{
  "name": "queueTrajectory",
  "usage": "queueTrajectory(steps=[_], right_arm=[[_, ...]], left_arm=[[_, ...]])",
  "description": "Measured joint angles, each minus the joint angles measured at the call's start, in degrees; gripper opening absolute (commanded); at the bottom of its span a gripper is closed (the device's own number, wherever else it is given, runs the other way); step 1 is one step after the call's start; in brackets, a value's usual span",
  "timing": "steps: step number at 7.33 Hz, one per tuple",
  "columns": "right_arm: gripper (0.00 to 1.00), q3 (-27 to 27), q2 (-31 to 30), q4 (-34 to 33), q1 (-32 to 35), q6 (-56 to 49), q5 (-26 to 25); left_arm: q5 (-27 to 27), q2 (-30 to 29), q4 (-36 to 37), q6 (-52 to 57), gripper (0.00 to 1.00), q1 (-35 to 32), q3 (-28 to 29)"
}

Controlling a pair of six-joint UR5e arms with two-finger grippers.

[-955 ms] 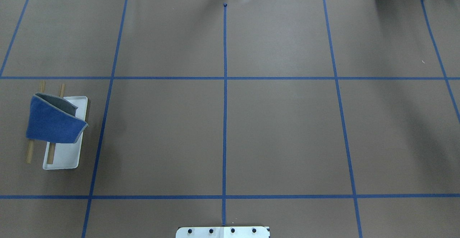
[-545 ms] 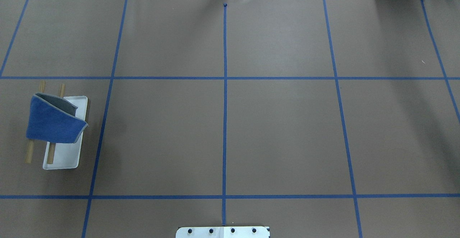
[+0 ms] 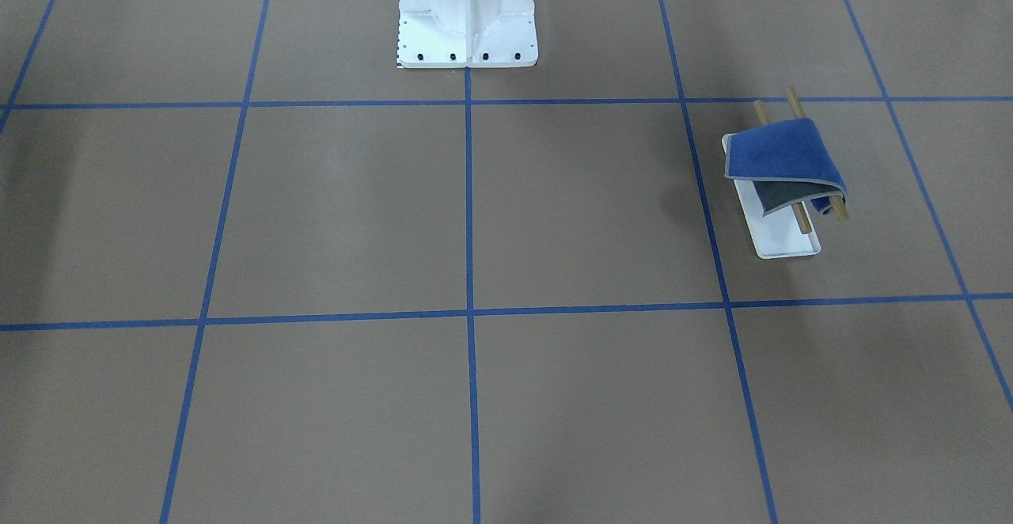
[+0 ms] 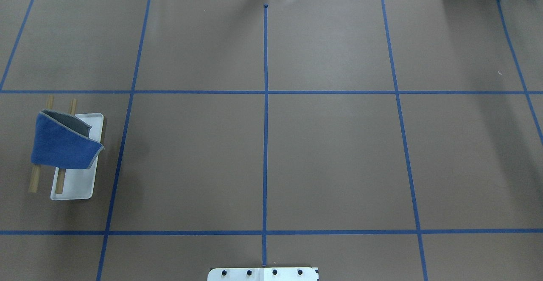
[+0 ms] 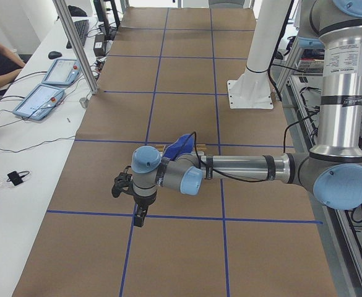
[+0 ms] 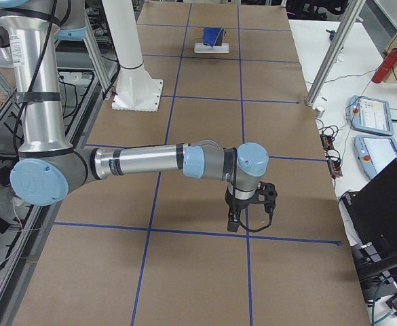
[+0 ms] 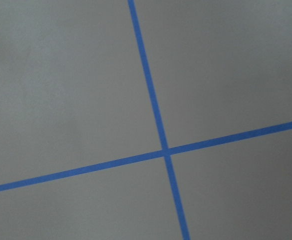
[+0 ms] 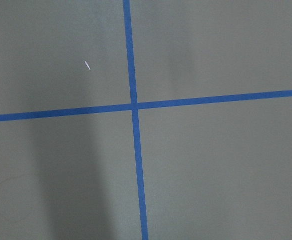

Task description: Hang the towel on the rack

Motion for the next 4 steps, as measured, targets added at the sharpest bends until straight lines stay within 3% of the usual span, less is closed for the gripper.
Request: queueTrajectory(steps=[4], right_arm=[[1.0,0.07,-1.64,4.1,0.05,0.19,0.3]], left_arm=[[-6.92,-2.31,10.37,-3.81,0.98,-1.1,-3.21]])
